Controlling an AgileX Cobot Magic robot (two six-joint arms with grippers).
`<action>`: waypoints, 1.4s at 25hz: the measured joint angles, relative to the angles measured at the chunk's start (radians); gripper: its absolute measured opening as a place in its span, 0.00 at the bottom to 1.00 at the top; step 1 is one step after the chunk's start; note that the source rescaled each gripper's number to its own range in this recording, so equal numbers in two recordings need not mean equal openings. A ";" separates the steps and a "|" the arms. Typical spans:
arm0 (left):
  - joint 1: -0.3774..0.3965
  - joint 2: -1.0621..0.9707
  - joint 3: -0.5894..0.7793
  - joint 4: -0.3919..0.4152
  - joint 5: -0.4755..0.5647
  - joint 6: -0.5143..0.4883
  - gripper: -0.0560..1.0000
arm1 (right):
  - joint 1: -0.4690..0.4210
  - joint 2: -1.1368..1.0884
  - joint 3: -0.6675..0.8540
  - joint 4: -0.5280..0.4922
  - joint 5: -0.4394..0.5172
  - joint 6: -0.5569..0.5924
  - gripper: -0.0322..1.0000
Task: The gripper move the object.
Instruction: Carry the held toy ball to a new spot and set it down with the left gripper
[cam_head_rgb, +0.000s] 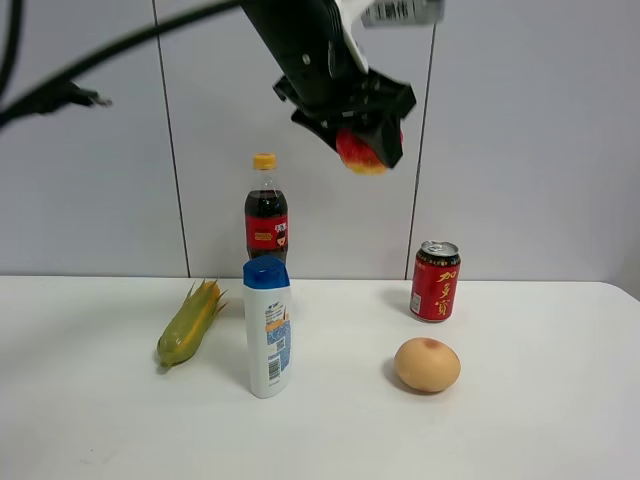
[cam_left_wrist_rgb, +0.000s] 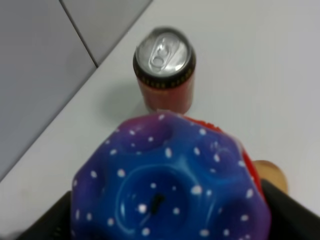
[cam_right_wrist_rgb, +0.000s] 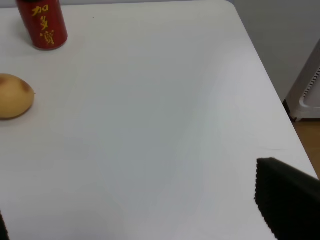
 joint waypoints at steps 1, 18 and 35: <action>0.006 -0.035 0.000 0.004 0.033 -0.028 0.12 | 0.000 0.000 0.000 0.000 0.000 0.000 1.00; 0.394 -0.410 0.351 0.136 0.274 -0.167 0.12 | 0.000 0.000 0.000 0.000 0.000 0.000 1.00; 0.667 -0.356 0.754 0.051 -0.248 0.073 0.12 | 0.000 0.000 0.000 0.000 0.000 0.000 1.00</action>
